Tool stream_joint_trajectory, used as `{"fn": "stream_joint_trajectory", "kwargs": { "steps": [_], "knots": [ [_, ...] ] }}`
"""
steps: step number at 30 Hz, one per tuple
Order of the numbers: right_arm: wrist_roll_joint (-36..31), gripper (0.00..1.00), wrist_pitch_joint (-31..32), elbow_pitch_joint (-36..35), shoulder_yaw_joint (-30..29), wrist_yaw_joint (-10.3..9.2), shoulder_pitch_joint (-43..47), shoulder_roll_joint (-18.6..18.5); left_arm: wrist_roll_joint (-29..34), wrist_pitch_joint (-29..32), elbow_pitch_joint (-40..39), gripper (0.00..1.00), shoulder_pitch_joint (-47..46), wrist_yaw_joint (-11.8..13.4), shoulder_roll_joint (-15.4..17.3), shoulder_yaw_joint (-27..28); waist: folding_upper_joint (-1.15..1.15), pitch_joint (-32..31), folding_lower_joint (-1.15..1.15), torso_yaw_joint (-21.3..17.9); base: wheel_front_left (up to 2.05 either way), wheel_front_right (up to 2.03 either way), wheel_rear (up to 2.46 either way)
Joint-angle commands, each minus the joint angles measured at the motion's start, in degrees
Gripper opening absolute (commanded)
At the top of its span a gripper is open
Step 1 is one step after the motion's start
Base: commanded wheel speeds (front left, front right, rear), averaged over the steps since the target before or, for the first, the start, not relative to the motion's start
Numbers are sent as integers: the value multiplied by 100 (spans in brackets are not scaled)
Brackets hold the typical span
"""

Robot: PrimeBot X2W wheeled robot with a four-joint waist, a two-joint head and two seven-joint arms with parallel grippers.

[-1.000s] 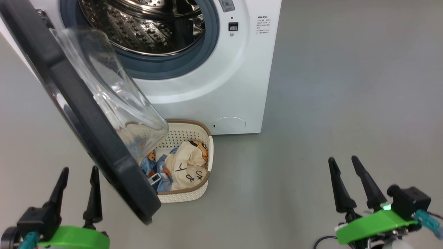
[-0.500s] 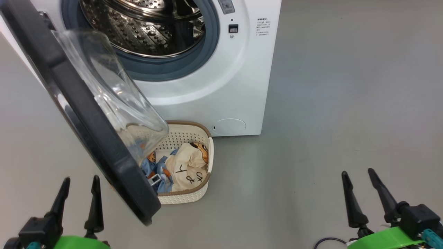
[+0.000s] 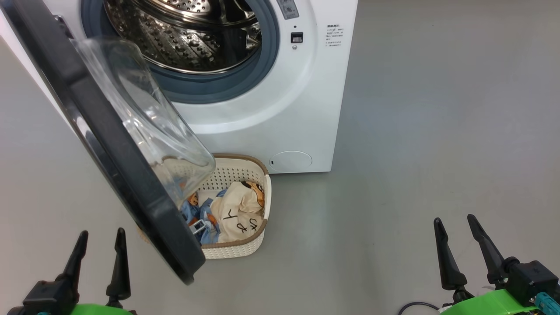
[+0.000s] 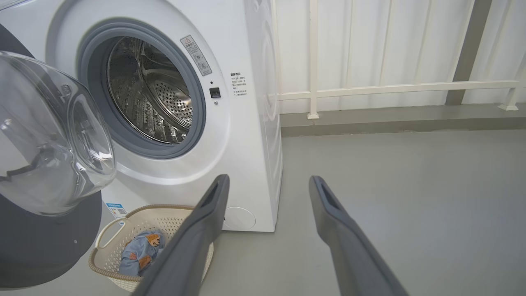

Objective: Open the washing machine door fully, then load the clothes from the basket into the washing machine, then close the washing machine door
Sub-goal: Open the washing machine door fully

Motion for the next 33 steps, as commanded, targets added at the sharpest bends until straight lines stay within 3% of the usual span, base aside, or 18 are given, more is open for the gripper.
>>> {"fn": "stream_joint_trajectory", "kwargs": {
  "steps": [1, 27, 28, 29, 30, 33],
  "knots": [
    [17, 100, -69, -141, 166, 8, -88, -26, 58, -36, -171, 100, -9, -4, 59, 171, 0, 2, 0, 8, 0, 0, 0],
    [-37, 100, -69, 7, 204, 8, -90, -25, 63, -36, -159, 100, 78, 12, 39, 109, 0, -91, 0, 79, 0, 0, 0],
    [-34, 100, -69, 10, 204, 8, -89, -25, 62, -36, -159, 85, 82, 11, 39, 105, 0, -93, 0, 82, 0, 0, 0],
    [-42, 100, -69, 10, 208, 8, -91, -25, 64, -36, -156, 17, 85, 11, 39, 96, 0, -93, 0, 86, 0, 0, 0],
    [-44, 100, -69, 12, 211, 8, -91, -25, 59, -36, -147, 0, 92, 10, 38, 84, 0, -98, 0, 90, 0, 0, 0],
    [-44, 100, -69, 23, 214, 8, -92, -25, 18, -36, -120, 0, 107, 7, 38, 70, 0, -109, 0, 102, 0, 0, 0]
  ]
}}
